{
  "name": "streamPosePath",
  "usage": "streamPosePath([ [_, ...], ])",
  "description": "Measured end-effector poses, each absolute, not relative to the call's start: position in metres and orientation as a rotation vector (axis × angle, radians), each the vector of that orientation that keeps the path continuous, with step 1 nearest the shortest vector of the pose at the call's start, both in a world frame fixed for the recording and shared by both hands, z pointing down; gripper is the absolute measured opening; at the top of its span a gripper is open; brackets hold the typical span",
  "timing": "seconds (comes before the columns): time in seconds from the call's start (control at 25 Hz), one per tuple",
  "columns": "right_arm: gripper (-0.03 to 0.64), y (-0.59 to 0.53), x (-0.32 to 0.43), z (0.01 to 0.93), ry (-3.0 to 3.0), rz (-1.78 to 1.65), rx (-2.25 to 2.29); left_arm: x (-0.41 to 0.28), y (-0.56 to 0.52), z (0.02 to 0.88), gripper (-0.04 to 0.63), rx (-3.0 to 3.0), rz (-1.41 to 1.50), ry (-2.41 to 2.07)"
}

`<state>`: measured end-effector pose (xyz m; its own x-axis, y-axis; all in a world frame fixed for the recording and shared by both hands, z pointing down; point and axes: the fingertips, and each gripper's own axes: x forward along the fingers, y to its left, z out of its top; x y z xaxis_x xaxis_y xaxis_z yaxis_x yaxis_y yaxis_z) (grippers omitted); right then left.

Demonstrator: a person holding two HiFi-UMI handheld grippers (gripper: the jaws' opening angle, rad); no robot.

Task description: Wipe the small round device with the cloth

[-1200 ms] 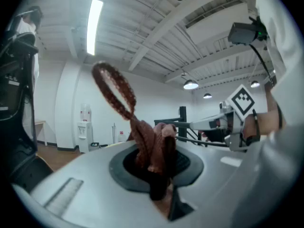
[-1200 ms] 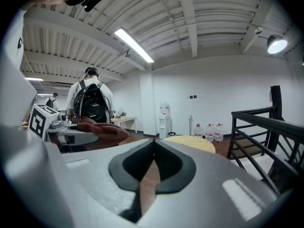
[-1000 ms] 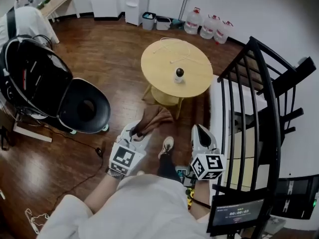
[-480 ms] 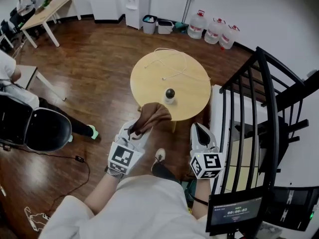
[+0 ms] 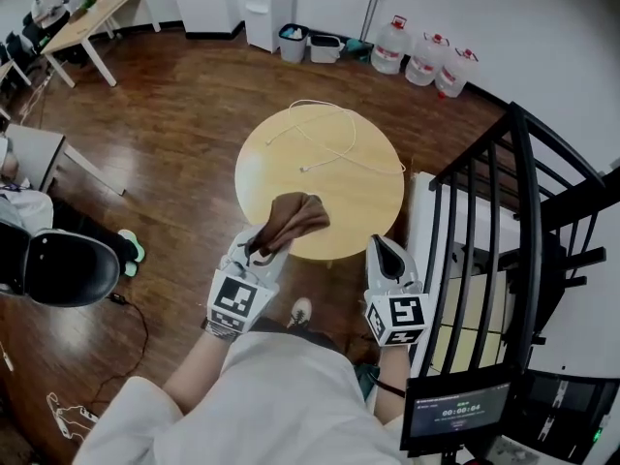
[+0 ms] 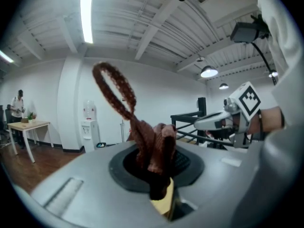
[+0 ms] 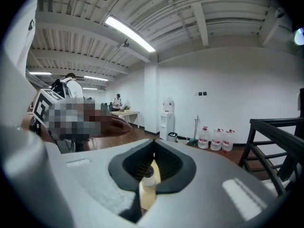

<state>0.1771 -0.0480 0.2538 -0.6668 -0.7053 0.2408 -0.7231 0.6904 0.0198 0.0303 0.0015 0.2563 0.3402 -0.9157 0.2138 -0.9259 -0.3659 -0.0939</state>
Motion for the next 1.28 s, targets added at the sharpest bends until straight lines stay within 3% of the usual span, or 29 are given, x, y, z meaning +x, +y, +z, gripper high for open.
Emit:
streamPosePath([
  [0.64, 0.003, -0.071, 0.151, 0.277, -2.606, 0.118, 1.090, -0.007, -0.033, 0.269, 0.072, 2.487, 0.416, -1.730],
  [0.8, 0.097, -0.073, 0.133, 0.288, -2.581, 0.111, 1.039, -0.019, -0.048, 0.273, 0.072, 2.500, 0.472, -1.713],
  [1.28, 0.229, -0.082, 0.093, 0.373, -2.403, 0.224, 0.903, -0.024, -0.089, 0.341, 0.074, 2.653, 0.699, -1.489],
])
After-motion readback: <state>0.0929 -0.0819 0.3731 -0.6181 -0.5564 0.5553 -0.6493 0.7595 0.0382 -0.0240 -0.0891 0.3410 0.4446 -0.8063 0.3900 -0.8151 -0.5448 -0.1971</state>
